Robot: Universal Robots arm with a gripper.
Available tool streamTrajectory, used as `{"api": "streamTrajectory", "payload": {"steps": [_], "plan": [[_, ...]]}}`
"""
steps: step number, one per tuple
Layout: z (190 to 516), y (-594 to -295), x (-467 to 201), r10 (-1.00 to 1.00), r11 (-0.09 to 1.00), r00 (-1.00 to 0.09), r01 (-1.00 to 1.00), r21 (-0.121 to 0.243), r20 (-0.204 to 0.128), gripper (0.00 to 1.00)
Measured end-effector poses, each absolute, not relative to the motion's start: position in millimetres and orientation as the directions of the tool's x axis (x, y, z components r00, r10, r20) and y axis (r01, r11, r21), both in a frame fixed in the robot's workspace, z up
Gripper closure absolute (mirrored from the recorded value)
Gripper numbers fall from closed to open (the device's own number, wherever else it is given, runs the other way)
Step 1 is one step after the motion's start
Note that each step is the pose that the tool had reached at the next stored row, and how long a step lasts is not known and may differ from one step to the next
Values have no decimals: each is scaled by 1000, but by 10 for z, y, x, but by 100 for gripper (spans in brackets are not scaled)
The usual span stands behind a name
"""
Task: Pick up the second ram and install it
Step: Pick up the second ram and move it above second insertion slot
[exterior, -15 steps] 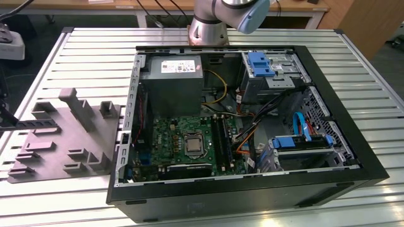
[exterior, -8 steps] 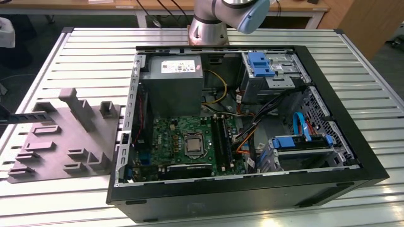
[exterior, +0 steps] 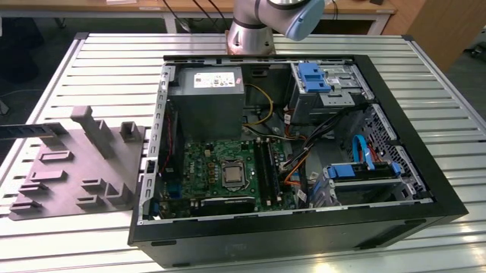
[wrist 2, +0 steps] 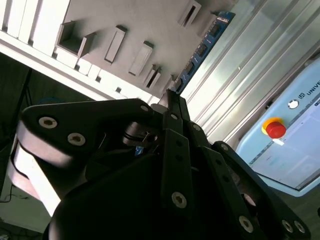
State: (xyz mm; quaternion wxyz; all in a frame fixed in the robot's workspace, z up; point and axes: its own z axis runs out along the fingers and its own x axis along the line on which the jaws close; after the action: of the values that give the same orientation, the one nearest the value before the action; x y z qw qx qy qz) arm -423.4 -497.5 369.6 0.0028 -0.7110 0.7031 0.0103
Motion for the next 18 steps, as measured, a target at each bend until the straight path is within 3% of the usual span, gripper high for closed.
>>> {"api": "streamTrajectory", "payload": {"steps": [18], "plan": [[4253,-4975,-4234,-1000,-11,11,-1000,8,-19,88]]}}
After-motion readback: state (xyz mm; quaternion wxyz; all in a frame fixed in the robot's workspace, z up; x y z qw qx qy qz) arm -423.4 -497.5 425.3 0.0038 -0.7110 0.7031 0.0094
